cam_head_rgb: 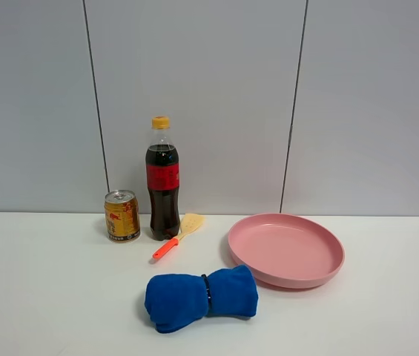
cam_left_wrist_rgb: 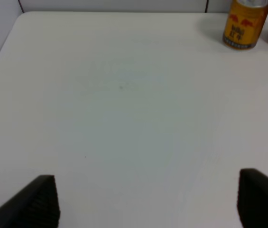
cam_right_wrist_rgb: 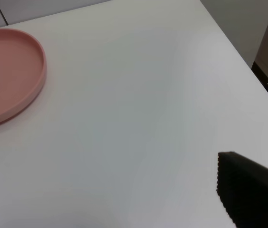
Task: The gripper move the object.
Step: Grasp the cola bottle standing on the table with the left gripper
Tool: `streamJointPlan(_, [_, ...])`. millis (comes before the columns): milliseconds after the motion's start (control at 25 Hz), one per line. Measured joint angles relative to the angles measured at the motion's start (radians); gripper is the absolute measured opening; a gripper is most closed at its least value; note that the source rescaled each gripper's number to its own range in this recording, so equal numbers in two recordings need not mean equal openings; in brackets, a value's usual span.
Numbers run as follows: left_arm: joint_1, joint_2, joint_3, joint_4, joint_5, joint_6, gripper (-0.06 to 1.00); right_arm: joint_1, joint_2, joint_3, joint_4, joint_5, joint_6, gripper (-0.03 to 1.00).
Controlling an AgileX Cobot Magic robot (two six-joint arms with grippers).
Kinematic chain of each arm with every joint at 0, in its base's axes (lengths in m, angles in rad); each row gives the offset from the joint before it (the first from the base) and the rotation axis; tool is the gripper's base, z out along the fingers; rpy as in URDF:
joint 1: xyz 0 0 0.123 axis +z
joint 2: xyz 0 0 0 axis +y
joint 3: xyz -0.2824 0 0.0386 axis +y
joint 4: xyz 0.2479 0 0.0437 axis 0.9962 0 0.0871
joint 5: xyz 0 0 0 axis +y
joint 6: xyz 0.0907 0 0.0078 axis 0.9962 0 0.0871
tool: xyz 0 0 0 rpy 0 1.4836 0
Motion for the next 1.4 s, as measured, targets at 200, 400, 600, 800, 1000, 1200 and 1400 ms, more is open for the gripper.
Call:
streamJointPlan(200, [0.0,0.0,0.0,0.0,0.0,0.0,0.52,0.0,0.0,0.0,0.0,0.0,0.0,1.0])
streamJointPlan(400, [0.0,0.0,0.0,0.0,0.0,0.0,0.52,0.0,0.0,0.0,0.0,0.0,0.0,1.0])
streamJointPlan(600, [0.0,0.0,0.0,0.0,0.0,0.0,0.52,0.0,0.0,0.0,0.0,0.0,0.0,1.0])
streamJointPlan(800, [0.0,0.0,0.0,0.0,0.0,0.001,0.52,0.0,0.0,0.0,0.0,0.0,0.0,1.0])
streamJointPlan(1000, [0.0,0.0,0.0,0.0,0.0,0.0,0.52,0.0,0.0,0.0,0.0,0.0,0.0,1.0])
streamJointPlan(1200, [0.0,0.0,0.0,0.0,0.0,0.0,0.52,0.0,0.0,0.0,0.0,0.0,0.0,1.0])
streamJointPlan(1400, [0.0,0.0,0.0,0.002,0.0,-0.003,0.52,0.0,0.0,0.0,0.0,0.0,0.0,1.0])
